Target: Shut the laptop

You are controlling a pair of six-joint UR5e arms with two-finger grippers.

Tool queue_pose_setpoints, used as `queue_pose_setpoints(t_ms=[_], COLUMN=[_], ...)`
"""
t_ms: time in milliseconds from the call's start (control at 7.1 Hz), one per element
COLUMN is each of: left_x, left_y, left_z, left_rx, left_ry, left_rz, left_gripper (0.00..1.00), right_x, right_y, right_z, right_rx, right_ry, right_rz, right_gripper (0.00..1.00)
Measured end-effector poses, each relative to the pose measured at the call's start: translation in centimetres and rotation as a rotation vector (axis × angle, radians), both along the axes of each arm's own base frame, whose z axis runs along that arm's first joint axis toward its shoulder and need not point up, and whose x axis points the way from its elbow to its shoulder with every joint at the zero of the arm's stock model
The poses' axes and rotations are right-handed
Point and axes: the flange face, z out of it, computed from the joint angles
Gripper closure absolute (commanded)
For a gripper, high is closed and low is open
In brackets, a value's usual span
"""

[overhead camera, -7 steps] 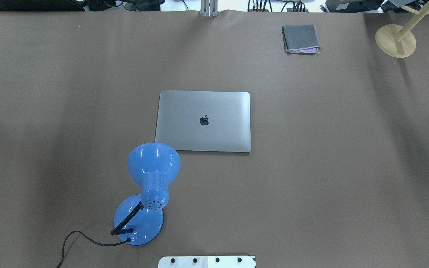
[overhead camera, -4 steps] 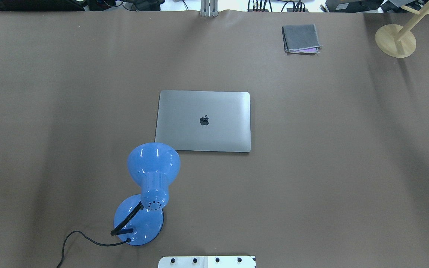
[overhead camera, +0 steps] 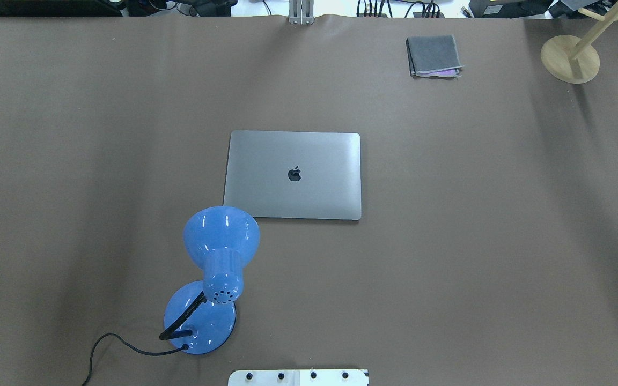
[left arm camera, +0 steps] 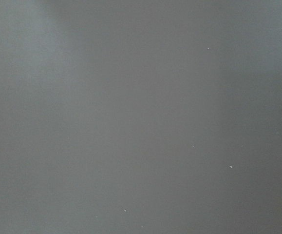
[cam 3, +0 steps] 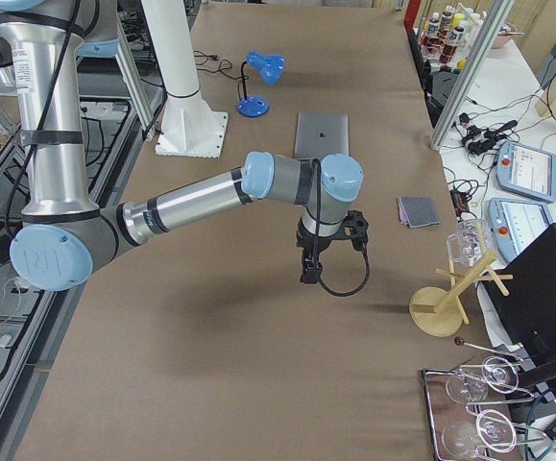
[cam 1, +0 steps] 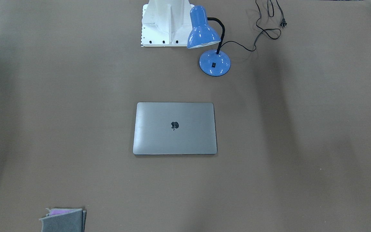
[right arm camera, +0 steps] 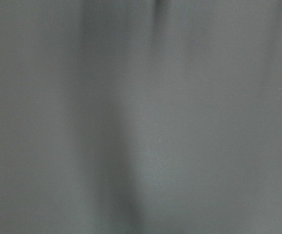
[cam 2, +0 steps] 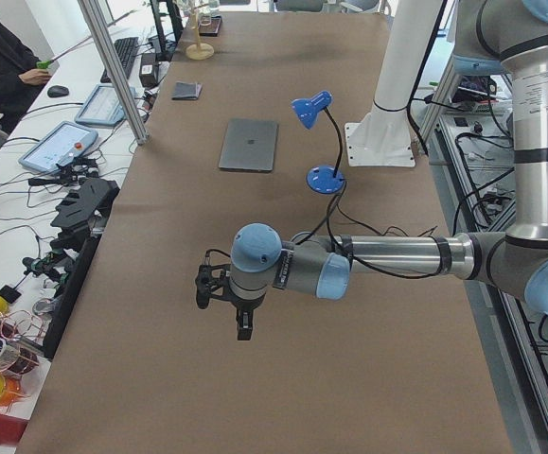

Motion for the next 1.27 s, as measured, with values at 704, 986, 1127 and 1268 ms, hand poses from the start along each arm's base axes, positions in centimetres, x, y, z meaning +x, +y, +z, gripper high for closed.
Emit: queue_pose_setpoints(t_ms=[704, 986, 1127, 1268], left_x=[-0.4, -0.4, -0.4, -0.4], left_y=[-2.6, -2.2, -2.1, -2.0], left_z=[-1.0, -0.3, -0.1, -0.1], left_rx=[-0.060, -0.073, -0.075, -0.076], left_ry=[-0.051, -0.052, -0.052, -0.052], left_rz=[0.044, 0.045, 0.045, 0.045], left_gripper=[0.02, 0.02, 0.02, 0.02], right_x=[2.3, 2.6, 2.8, 2.9], right_y=[-2.6, -2.3, -2.1, -2.0], right_z=[2.6, 3.5, 4.6, 5.7], right_rx=[-0.079, -0.079, -0.051, -0.013], right_ry=[-0.017, -0.002, 0.016, 0.030], right_rz=[0.070, 0.067, 0.064, 0.065], right_gripper=[0.00, 0.00, 0.00, 0.00])
